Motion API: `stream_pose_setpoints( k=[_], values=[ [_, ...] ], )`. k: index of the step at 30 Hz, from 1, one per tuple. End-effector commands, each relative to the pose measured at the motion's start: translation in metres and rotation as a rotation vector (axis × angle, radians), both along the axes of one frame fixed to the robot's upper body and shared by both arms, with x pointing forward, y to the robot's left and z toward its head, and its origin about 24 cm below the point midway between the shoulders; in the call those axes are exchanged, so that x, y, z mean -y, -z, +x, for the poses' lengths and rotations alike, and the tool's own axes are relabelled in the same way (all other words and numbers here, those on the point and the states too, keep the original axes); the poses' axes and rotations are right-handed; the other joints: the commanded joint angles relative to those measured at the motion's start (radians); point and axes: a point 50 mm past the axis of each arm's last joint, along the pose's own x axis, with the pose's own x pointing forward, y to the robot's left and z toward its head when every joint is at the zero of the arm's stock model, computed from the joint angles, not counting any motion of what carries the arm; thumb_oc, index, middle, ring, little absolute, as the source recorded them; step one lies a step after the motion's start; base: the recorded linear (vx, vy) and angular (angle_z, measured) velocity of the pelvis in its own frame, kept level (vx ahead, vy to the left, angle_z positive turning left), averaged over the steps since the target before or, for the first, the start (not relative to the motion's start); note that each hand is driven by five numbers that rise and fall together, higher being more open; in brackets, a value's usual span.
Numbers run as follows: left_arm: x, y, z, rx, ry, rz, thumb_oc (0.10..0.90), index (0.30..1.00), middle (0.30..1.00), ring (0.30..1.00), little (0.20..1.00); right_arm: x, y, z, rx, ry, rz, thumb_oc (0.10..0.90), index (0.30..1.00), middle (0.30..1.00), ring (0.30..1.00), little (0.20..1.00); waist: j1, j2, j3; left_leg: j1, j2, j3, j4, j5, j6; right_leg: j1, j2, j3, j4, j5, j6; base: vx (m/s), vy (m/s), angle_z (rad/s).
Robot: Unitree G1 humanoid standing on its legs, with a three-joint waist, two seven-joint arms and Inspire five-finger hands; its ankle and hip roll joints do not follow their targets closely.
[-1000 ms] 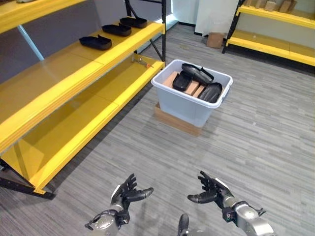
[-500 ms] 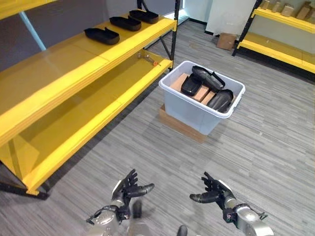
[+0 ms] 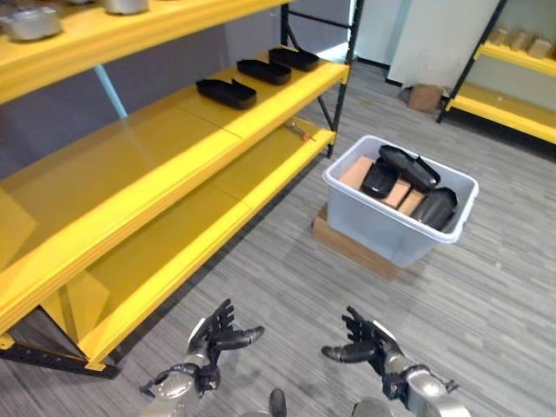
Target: Move parts from the plastic box to the shelf.
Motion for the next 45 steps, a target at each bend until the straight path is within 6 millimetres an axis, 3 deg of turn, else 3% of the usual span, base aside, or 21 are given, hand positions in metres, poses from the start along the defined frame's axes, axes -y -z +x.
stream_pose_setpoints(
  k=[1, 2, 3, 5, 9, 13, 14, 17, 18, 20, 23, 25, 27, 28, 29, 30, 32, 34, 39, 42, 45],
  values=[
    [0.004, -0.034, 0.03, 0.212, 0.068, 0.014, 0.9, 1.0, 1.0, 1.0, 1.0, 0.004, -0.03, 0.027, 0.177, 0.006, 0.018, 0.9, 1.0, 1.0, 1.0, 1.0, 0.002, -0.011, -0.018, 0.069, 0.053, -0.024, -0.011, -0.058, -0.082, 0.135, 0.045, -0.12, -0.361, 0.174, -0.008, 0.34, -0.094, 0.13],
    [0.002, -0.034, 0.03, 0.21, 0.052, 0.011, 0.9, 1.0, 1.0, 1.0, 1.0, 0.005, -0.032, 0.029, 0.187, 0.003, 0.007, 0.9, 1.0, 1.0, 1.0, 1.0, 0.0, -0.02, -0.022, 0.095, 0.053, -0.016, -0.034, -0.066, -0.102, 0.117, 0.04, -0.154, -0.511, 0.229, 0.021, 0.39, -0.104, 0.09],
    [0.001, -0.034, 0.031, 0.211, 0.049, 0.015, 0.9, 1.0, 1.0, 1.0, 1.0, 0.004, -0.033, 0.031, 0.193, -0.003, 0.002, 0.9, 1.0, 1.0, 1.0, 1.0, 0.003, -0.019, -0.025, 0.112, 0.061, -0.013, -0.04, -0.081, -0.112, 0.121, 0.041, -0.177, -0.574, 0.244, 0.042, 0.38, -0.106, -0.1],
    [0.001, -0.034, 0.031, 0.218, 0.04, 0.012, 0.9, 1.0, 1.0, 1.0, 1.0, 0.003, -0.036, 0.033, 0.208, -0.014, -0.004, 0.9, 1.0, 1.0, 1.0, 1.0, -0.001, -0.022, -0.029, 0.135, 0.066, -0.012, -0.041, -0.1, -0.123, 0.131, 0.044, -0.181, -0.609, 0.277, 0.054, 0.28, -0.092, -0.17],
    [0.007, -0.031, 0.03, 0.21, 0.041, -0.01, 0.9, 1.0, 1.0, 1.0, 1.0, 0.002, -0.032, 0.029, 0.191, -0.008, 0.007, 0.9, 1.0, 1.0, 1.0, 1.0, -0.001, -0.033, -0.056, 0.164, 0.069, -0.021, -0.034, -0.122, -0.135, 0.169, 0.052, -0.206, -0.619, 0.28, 0.026, 0.26, -0.093, 0.07],
    [0.015, -0.033, 0.036, 0.224, 0.056, -0.031, 0.9, 1.0, 1.0, 1.0, 1.0, 0.011, -0.037, 0.03, 0.206, 0.021, 0.006, 0.9, 1.0, 1.0, 1.0, 1.0, -0.027, -0.003, -0.082, 0.163, 0.128, -0.022, 0.022, -0.131, -0.162, 0.168, 0.087, -0.229, -0.551, 0.219, -0.01, 0.32, -0.158, 0.42],
    [0.015, -0.033, 0.037, 0.223, 0.05, -0.029, 0.9, 1.0, 1.0, 1.0, 1.0, 0.014, -0.037, 0.031, 0.203, 0.031, 0.005, 0.9, 1.0, 1.0, 1.0, 1.0, -0.029, 0.006, -0.079, 0.139, 0.155, -0.018, 0.105, -0.117, -0.178, 0.173, 0.103, -0.235, -0.531, 0.181, -0.032, 0.28, -0.189, 0.0],
    [0.013, -0.031, 0.035, 0.215, 0.038, -0.029, 0.9, 1.0, 1.0, 1.0, 1.0, 0.016, -0.039, 0.033, 0.207, 0.021, -0.003, 0.9, 1.0, 1.0, 1.0, 1.0, -0.023, 0.009, -0.066, 0.077, 0.166, -0.036, 0.278, -0.049, -0.212, 0.203, 0.139, -0.214, -0.545, 0.152, -0.068, 0.2, -0.145, -0.19],
    [0.013, -0.031, 0.035, 0.215, 0.038, -0.03, 0.9, 1.0, 1.0, 1.0, 1.0, 0.016, -0.039, 0.033, 0.207, 0.021, -0.003, 0.9, 1.0, 1.0, 1.0, 1.0, -0.024, 0.009, -0.066, 0.074, 0.167, -0.036, 0.282, -0.05, -0.213, 0.203, 0.14, -0.214, -0.545, 0.152, -0.068, 0.17, -0.147, -0.32],
    [0.012, -0.029, 0.032, 0.203, 0.033, -0.032, 0.9, 1.0, 1.0, 1.0, 1.0, 0.019, -0.04, 0.031, 0.205, 0.025, 0.0, 0.9, 1.0, 1.0, 1.0, 1.0, -0.009, -0.007, -0.042, -0.019, 0.16, -0.078, 0.496, 0.04, -0.233, 0.261, 0.172, -0.177, -0.586, 0.126, -0.108, 0.18, -0.141, -0.43],
    [0.013, -0.028, 0.031, 0.199, 0.036, -0.034, 0.9, 1.0, 1.0, 1.0, 1.0, 0.021, -0.038, 0.03, 0.195, 0.031, -0.01, 0.9, 1.0, 1.0, 1.0, 1.0, -0.006, -0.021, -0.031, -0.067, 0.144, -0.11, 0.555, 0.074, -0.235, 0.285, 0.178, -0.162, -0.599, 0.109, -0.124, 0.11, -0.06, -0.62],
    [0.017, -0.027, 0.03, 0.192, 0.023, -0.075, 0.9, 1.0, 1.0, 1.0, 1.0, 0.021, -0.036, 0.03, 0.19, 0.044, -0.011, 0.9, 1.0, 1.0, 1.0, 1.0, 0.006, -0.036, -0.008, -0.169, 0.129, -0.116, 0.512, 0.008, -0.204, 0.316, 0.178, -0.129, -0.606, 0.089, -0.121, 0.1, -0.013, -0.39],
    [0.017, -0.027, 0.03, 0.195, 0.028, -0.075, 0.9, 1.0, 1.0, 1.0, 1.0, 0.022, -0.036, 0.029, 0.189, 0.043, -0.015, 0.9, 1.0, 1.0, 1.0, 1.0, 0.011, -0.045, -0.007, -0.2, 0.133, -0.121, 0.469, -0.019, -0.191, 0.323, 0.175, -0.116, -0.601, 0.079, -0.117, 0.15, 0.033, -0.31],
    [0.016, -0.027, 0.028, 0.191, 0.042, -0.056, 0.9, 1.0, 1.0, 1.0, 1.0, 0.023, -0.034, 0.026, 0.183, 0.039, -0.021, 0.9, 1.0, 1.0, 1.0, 1.0, 0.016, -0.048, -0.007, -0.218, 0.146, -0.131, 0.354, -0.021, -0.183, 0.342, 0.18, -0.092, -0.599, 0.062, -0.115, 0.18, 0.052, -0.38],
    [0.016, -0.027, 0.028, 0.191, 0.042, -0.056, 0.9, 1.0, 1.0, 1.0, 1.0, 0.023, -0.034, 0.026, 0.183, 0.039, -0.021, 0.9, 1.0, 1.0, 1.0, 1.0, 0.016, -0.05, -0.008, -0.218, 0.144, -0.13, 0.348, -0.016, -0.183, 0.34, 0.178, -0.093, -0.599, 0.063, -0.115, 0.18, 0.069, -0.33],
    [0.015, -0.026, 0.026, 0.186, 0.043, -0.048, 0.9, 1.0, 1.0, 1.0, 1.0, 0.024, -0.033, 0.025, 0.179, 0.036, -0.025, 0.9, 1.0, 1.0, 1.0, 1.0, 0.025, -0.044, -0.007, -0.229, 0.148, -0.16, 0.266, 0.011, -0.185, 0.355, 0.188, -0.076, -0.602, 0.056, -0.114, 0.14, 0.058, -0.45],
    [0.014, -0.025, 0.023, 0.178, 0.048, -0.034, 0.9, 1.0, 1.0, 1.0, 1.0, 0.023, -0.03, 0.024, 0.169, 0.032, -0.031, 0.9, 1.0, 1.0, 1.0, 1.0, 0.041, -0.026, -0.007, -0.25, 0.148, -0.237, 0.113, 0.119, -0.199, 0.385, 0.213, -0.041, -0.61, 0.046, -0.114, 0.2, 0.086, -0.56],
    [0.012, -0.025, 0.023, 0.178, 0.051, -0.025, 0.9, 1.0, 1.0, 1.0, 1.0, 0.023, -0.03, 0.025, 0.172, 0.03, -0.03, 0.9, 1.0, 1.0, 1.0, 1.0, 0.043, -0.012, -0.006, -0.254, 0.16, -0.242, 0.028, 0.166, -0.217, 0.403, 0.228, -0.019, -0.607, 0.03, -0.112, 0.19, 0.096, -0.61],
    [0.01, -0.024, 0.021, 0.178, 0.046, -0.019, 0.9, 1.0, 1.0, 1.0, 1.0, 0.018, -0.026, 0.021, 0.153, 0.015, -0.015, 0.9, 1.0, 1.0, 1.0, 1.0, 0.04, -0.005, -0.04, -0.177, 0.147, -0.21, -0.017, 0.159, -0.203, 0.439, 0.23, 0.041, -0.592, 0.0, -0.103, 0.22, 0.185, -1.01],
    [0.01, -0.024, 0.023, 0.181, 0.044, -0.018, 0.9, 1.0, 1.0, 1.0, 1.0, 0.017, -0.024, 0.019, 0.142, 0.019, -0.006, 0.9, 1.0, 1.0, 1.0, 1.0, 0.031, -0.017, -0.052, -0.17, 0.13, -0.182, 0.016, 0.125, -0.183, 0.447, 0.203, 0.052, -0.589, -0.003, -0.091, 0.15, 0.167, -0.53],
    [0.007, -0.025, 0.023, 0.182, 0.045, -0.006, 0.9, 1.0, 1.0, 1.0, 1.0, 0.01, -0.027, 0.024, 0.162, 0.006, 0.004, 0.9, 1.0, 1.0, 1.0, 1.0, 0.026, -0.024, -0.067, -0.155, 0.089, -0.151, 0.046, 0.059, -0.142, 0.43, 0.161, 0.086, -0.557, 0.0, -0.055, 0.2, 0.273, -0.05]
  ],
)
